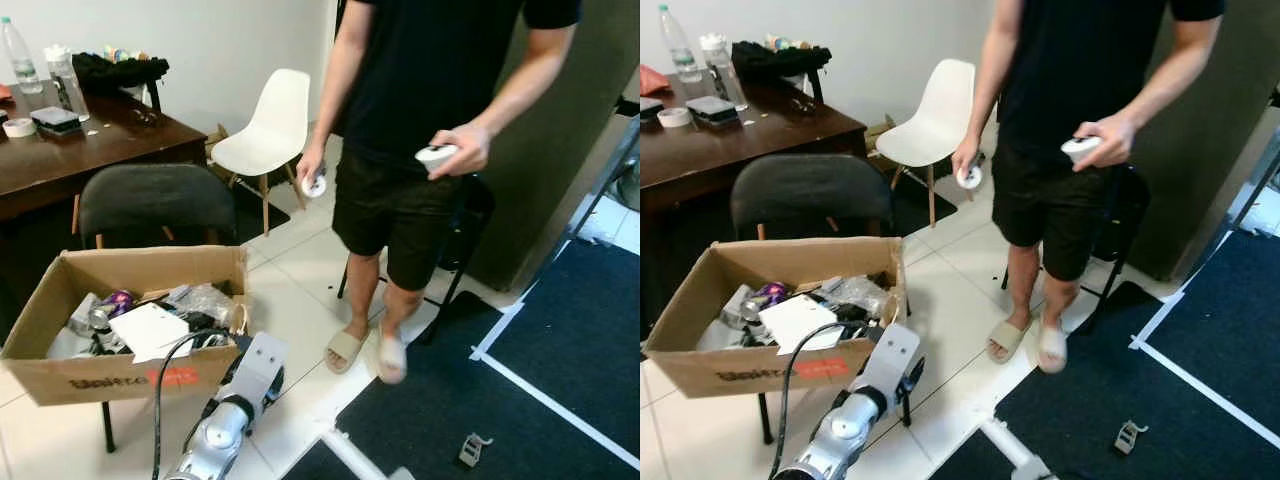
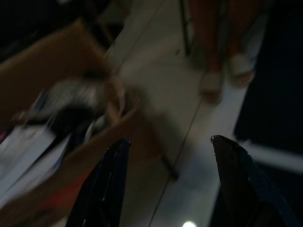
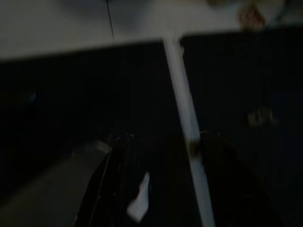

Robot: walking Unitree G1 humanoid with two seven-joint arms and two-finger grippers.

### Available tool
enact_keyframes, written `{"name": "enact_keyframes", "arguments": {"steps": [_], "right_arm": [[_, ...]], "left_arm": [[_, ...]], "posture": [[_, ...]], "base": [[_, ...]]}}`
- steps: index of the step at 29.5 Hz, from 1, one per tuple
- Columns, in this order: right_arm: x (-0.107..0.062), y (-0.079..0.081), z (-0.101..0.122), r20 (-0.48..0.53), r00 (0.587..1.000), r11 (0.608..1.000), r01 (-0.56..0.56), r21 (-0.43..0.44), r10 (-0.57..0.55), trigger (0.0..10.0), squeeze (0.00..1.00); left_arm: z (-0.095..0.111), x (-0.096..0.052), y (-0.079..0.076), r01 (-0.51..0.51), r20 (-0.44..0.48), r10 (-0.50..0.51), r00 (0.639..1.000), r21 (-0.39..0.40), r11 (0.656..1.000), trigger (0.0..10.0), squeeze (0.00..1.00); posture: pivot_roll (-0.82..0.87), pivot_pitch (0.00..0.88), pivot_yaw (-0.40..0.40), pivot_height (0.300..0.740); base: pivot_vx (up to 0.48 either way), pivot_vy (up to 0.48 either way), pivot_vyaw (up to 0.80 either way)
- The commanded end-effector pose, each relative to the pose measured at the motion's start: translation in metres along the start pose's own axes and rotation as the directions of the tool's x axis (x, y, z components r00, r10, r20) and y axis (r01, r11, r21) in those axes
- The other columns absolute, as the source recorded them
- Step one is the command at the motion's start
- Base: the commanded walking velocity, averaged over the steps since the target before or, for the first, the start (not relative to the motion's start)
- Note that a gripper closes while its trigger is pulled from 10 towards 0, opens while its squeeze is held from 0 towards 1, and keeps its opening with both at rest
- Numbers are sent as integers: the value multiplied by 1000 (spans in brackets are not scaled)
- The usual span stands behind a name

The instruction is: Picking trash to rubbish bin

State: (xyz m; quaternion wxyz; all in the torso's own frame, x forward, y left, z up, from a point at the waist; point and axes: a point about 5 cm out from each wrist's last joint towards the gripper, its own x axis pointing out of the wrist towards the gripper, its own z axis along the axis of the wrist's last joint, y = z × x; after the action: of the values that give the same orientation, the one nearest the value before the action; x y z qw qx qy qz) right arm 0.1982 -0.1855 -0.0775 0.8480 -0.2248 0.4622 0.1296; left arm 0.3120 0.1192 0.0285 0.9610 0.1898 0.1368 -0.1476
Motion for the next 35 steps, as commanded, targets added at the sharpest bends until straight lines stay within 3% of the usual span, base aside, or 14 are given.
{"name": "enact_keyframes", "arguments": {"steps": [1, 6, 10, 13, 14, 16, 21, 25, 29, 35], "right_arm": [[0, -6, 9, 53, 999, 1000, -2, 29, 1, 10000, 0], [0, -15, 39, 180, 983, 1000, -19, 18, 15, 10000, 0], [-4, -31, 71, 329, 944, 992, -34, 119, -7, 10000, 0], [-8, -40, 88, 399, 917, 994, -21, 104, -23, 10000, 0], [-8, -40, 88, 399, 917, 994, -21, 104, -23, 10000, 0], [-12, -43, 105, 477, 878, 992, -31, 119, -29, 10000, 0], [-14, -37, 115, 521, 853, 995, -59, 79, 9, 10000, 0], [-14, -7, 122, 531, 826, 980, -131, -150, 191, 10000, 0], [-14, -4, 120, 524, 827, 976, -131, -173, 204, 10000, 0], [-13, 5, 111, 487, 837, 952, -117, -284, 248, 10000, 0]], "left_arm": [[-15, -5, -6, 21, -51, -20, 999, 36, 999, 10000, 0], [-38, -13, -12, 49, -148, -41, 988, 48, 998, 10000, 0], [-63, -26, -21, 110, -254, -86, 963, 86, 990, 10000, 0], [-67, -28, -20, 125, -273, -91, 958, 110, 986, 10000, 0], [-67, -28, -20, 125, -273, -91, 958, 110, 986, 10000, 0], [-81, -35, -17, 111, -331, -69, 941, 110, 988, 10000, 0], [-94, -44, -16, 93, -384, -55, 922, 81, 992, 10000, 0], [-138, -82, -25, 125, -568, -91, 818, 21, 992, 10000, 0], [-146, -90, -31, 140, -604, -111, 789, 1, 990, 10000, 0], [-172, -123, -49, 173, -708, -164, 687, -59, 983, 10000, 0]], "posture": [[-47, 118, -12, 740], [-94, 108, 10, 740], [-167, 128, 21, 740], [-186, 131, 33, 740], [-186, 131, 33, 740], [-178, 110, 39, 740], [-172, 105, 45, 740], [-178, 95, 40, 740], [-180, 92, 41, 740], [-176, 77, 28, 740]], "base": [[0, 0, 0], [0, 0, 0], [0, 0, 0], [0, 0, 0], [0, 0, 0], [0, 0, 0], [0, 0, 0], [0, 0, 0], [0, 0, 0], [0, 0, 0]]}}
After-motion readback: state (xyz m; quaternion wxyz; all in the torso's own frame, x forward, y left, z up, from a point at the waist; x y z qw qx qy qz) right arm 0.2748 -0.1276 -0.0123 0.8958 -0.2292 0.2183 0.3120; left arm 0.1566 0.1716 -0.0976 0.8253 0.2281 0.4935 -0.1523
